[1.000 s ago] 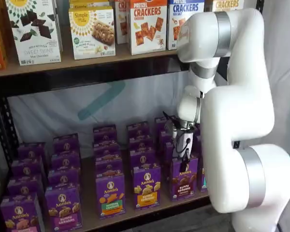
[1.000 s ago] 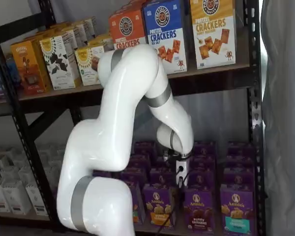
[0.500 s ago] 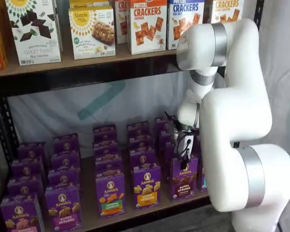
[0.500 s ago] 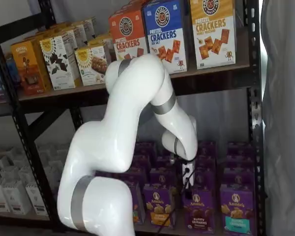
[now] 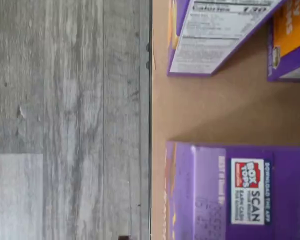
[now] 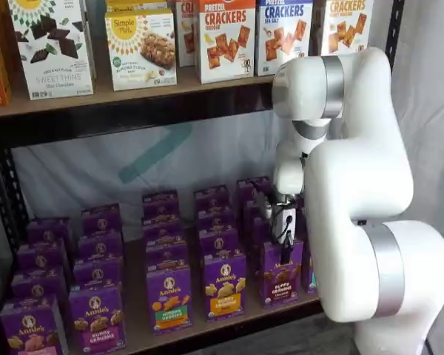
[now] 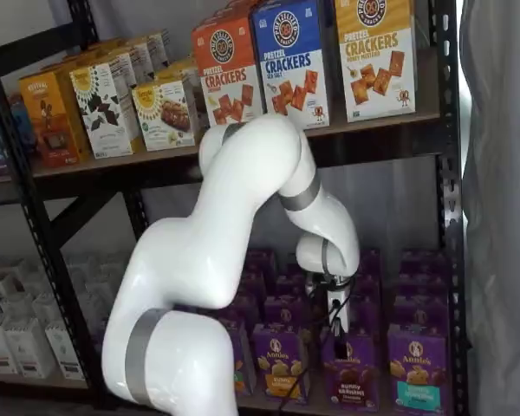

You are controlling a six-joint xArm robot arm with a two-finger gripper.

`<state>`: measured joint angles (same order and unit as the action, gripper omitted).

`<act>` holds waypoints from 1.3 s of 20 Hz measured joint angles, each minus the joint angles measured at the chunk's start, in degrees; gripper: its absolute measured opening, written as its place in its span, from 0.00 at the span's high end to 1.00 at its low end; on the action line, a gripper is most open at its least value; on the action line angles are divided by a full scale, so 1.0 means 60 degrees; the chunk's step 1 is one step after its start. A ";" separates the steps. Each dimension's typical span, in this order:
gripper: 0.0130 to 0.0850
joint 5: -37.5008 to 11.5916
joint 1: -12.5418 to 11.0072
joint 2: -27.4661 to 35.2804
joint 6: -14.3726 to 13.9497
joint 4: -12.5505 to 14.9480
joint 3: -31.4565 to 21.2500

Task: Pick up the purple box with a brown patch in the center, on the bottom shelf, the fifth box from the left

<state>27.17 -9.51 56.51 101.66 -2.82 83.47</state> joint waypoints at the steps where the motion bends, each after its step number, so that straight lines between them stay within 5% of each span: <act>1: 0.00 0.0064 0.0020 0.0072 -0.0119 0.0115 0.0105; 18: 0.00 0.0368 0.0146 0.0415 -0.0765 0.0695 0.0571; 26: 0.28 0.0226 0.0140 0.0323 -0.0563 0.0473 0.0392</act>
<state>28.53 -8.67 58.45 98.28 0.02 85.82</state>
